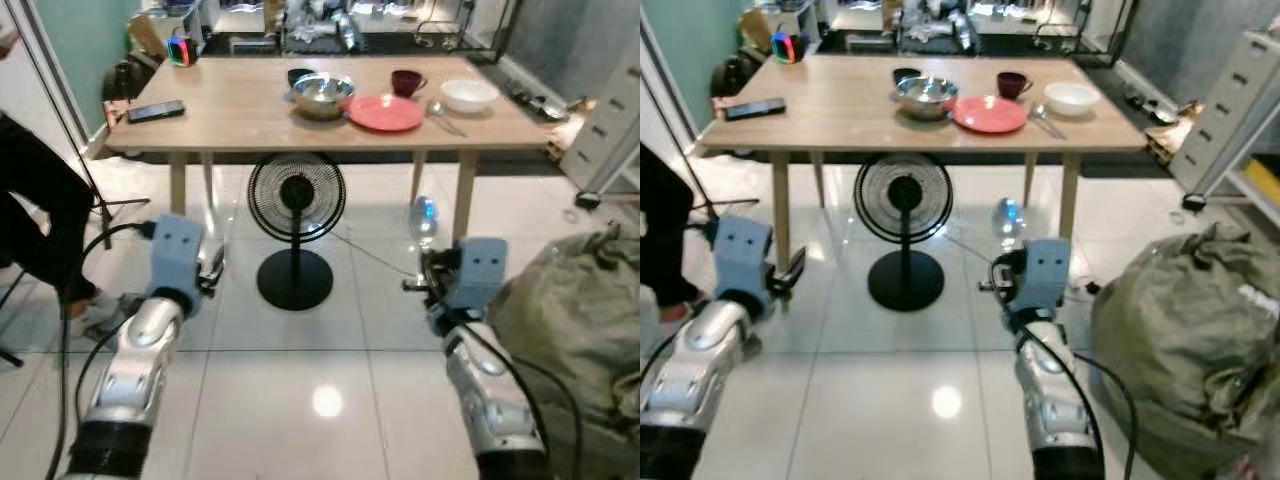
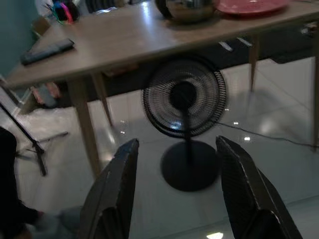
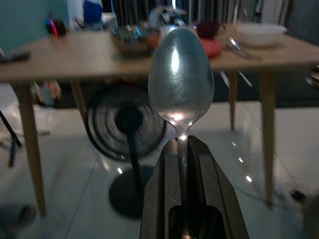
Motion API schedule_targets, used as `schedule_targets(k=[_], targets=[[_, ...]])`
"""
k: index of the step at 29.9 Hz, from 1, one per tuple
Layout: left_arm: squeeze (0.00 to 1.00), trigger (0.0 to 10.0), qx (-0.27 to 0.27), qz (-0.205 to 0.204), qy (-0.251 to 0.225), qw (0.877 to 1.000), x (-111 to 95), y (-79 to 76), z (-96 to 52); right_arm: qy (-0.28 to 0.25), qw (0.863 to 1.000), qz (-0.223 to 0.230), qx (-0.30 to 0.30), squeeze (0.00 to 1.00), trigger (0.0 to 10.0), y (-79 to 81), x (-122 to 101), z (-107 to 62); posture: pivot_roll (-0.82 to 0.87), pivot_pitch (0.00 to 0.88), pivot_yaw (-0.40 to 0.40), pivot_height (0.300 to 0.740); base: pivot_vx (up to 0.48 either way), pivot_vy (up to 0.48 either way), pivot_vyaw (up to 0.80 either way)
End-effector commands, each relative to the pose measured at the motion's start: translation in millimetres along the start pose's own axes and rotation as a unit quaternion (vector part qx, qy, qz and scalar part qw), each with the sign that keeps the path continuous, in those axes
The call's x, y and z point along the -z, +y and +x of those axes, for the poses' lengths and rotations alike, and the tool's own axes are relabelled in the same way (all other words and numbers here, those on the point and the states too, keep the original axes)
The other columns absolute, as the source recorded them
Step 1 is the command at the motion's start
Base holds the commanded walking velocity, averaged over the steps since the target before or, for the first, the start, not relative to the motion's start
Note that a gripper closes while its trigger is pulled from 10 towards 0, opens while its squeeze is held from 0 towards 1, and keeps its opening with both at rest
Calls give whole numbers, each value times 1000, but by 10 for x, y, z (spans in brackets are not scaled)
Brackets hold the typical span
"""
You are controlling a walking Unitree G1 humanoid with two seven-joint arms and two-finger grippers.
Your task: Setting the table
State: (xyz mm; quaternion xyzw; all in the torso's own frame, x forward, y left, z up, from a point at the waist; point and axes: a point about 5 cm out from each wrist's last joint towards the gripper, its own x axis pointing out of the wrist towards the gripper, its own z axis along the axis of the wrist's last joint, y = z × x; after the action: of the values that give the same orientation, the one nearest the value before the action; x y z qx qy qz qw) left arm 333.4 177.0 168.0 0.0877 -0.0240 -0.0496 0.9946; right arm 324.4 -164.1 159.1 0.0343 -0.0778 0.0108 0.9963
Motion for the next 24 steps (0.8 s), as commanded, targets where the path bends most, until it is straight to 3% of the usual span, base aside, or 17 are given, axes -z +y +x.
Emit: schedule_targets(k=[1, 24], targets=[[0, 10000, -12, 7, 10, 1000, 53, 77, -34, 0, 1000, 11, -12, 0, 10000, 80, 19, -5, 28, 0, 89, 740, 480, 0, 0], [0, 10000, -8, 8, 7, 1000, 43, 44, -23, -6, 999, 16, -32, 0, 10000, 139, 10, -3, 29, 0, 89, 740, 480, 0, 0]])
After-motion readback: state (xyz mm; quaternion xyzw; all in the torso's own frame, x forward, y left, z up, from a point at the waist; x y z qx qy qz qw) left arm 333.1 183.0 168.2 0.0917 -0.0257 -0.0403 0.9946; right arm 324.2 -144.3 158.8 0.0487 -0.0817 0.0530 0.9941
